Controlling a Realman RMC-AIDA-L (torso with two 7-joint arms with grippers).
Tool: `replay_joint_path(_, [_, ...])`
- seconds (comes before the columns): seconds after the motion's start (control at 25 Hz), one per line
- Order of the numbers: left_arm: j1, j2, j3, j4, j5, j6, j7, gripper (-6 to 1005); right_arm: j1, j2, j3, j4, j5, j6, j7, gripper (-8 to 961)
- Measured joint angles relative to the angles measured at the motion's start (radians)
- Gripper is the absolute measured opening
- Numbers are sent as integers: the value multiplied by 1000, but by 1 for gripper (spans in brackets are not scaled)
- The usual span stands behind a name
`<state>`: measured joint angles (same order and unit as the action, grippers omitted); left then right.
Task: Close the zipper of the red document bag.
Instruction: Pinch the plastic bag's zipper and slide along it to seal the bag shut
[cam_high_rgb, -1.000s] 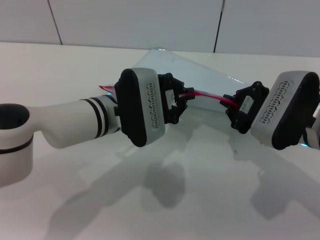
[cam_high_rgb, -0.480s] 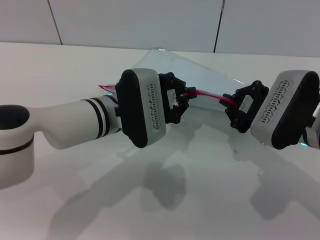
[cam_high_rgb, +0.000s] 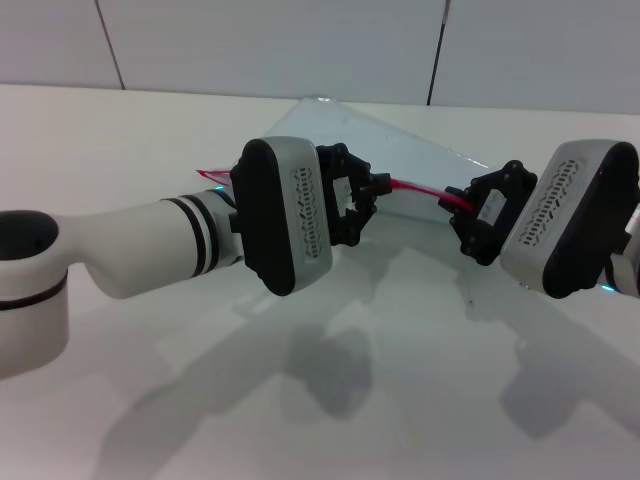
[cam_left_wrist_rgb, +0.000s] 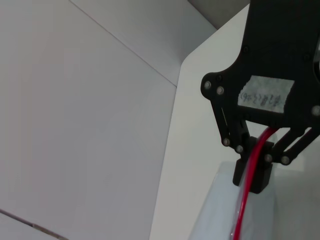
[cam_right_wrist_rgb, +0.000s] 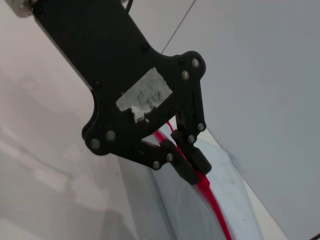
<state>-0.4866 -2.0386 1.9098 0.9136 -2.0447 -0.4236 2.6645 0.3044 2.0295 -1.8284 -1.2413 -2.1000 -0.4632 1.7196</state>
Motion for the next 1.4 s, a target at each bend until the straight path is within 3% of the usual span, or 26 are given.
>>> replay_joint_path(1.4, [22,2,0,-6,-14,40,2,53,-7,-2,36,5,0,2,11,48])
